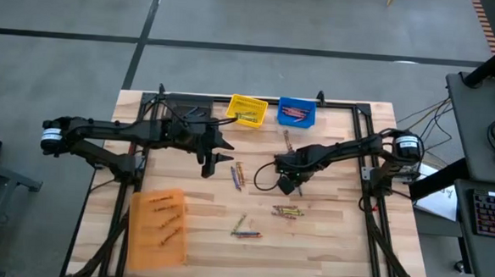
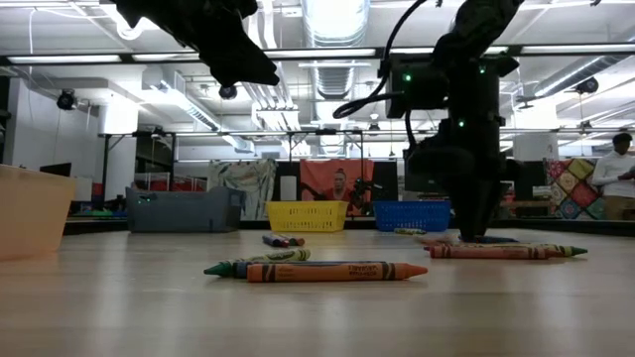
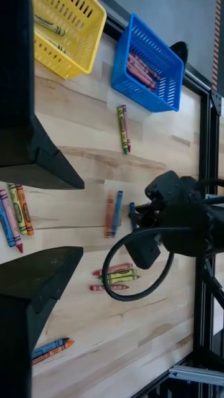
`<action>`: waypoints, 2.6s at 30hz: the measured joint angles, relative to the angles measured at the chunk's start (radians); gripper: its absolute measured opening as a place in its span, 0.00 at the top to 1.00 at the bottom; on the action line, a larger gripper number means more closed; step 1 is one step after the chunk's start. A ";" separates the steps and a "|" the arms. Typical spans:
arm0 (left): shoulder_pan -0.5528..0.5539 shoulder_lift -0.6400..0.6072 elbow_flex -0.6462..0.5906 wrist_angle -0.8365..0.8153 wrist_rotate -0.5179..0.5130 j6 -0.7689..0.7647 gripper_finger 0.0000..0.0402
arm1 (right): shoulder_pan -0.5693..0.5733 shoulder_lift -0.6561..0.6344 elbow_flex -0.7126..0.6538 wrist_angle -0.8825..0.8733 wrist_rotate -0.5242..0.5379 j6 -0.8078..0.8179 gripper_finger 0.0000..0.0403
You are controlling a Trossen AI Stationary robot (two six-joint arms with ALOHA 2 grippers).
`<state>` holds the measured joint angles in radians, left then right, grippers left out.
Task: Sort crayons
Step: Put the blue crayon into the black bin
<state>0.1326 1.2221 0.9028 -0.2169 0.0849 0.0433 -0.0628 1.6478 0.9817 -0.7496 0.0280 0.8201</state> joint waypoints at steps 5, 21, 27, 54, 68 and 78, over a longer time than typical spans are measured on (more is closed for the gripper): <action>0.000 0.000 0.000 0.000 0.000 0.000 0.65 | -0.001 0.001 0.000 -0.001 0.001 -0.024 0.79; 0.000 0.002 0.000 0.000 0.000 -0.004 0.65 | -0.003 -0.007 -0.009 0.000 -0.002 -0.169 0.97; -0.001 0.015 -0.004 0.022 0.002 -0.008 0.65 | -0.003 -0.147 -0.010 0.018 0.059 -0.217 0.98; -0.001 0.254 -0.144 0.826 0.223 -0.078 0.65 | -0.001 -0.326 -0.234 1.421 -0.178 -0.807 0.98; 0.000 0.285 -0.112 0.834 0.240 -0.091 0.83 | -0.001 -0.317 -0.230 1.412 -0.189 -0.847 0.98; 0.009 0.283 -0.112 0.818 0.240 -0.112 0.99 | -0.007 -0.324 -0.230 1.382 -0.184 -0.789 0.86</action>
<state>0.1417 1.5048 0.7906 0.6011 0.3245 -0.0689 -0.0696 1.3235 0.7517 0.6327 -0.1562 0.0310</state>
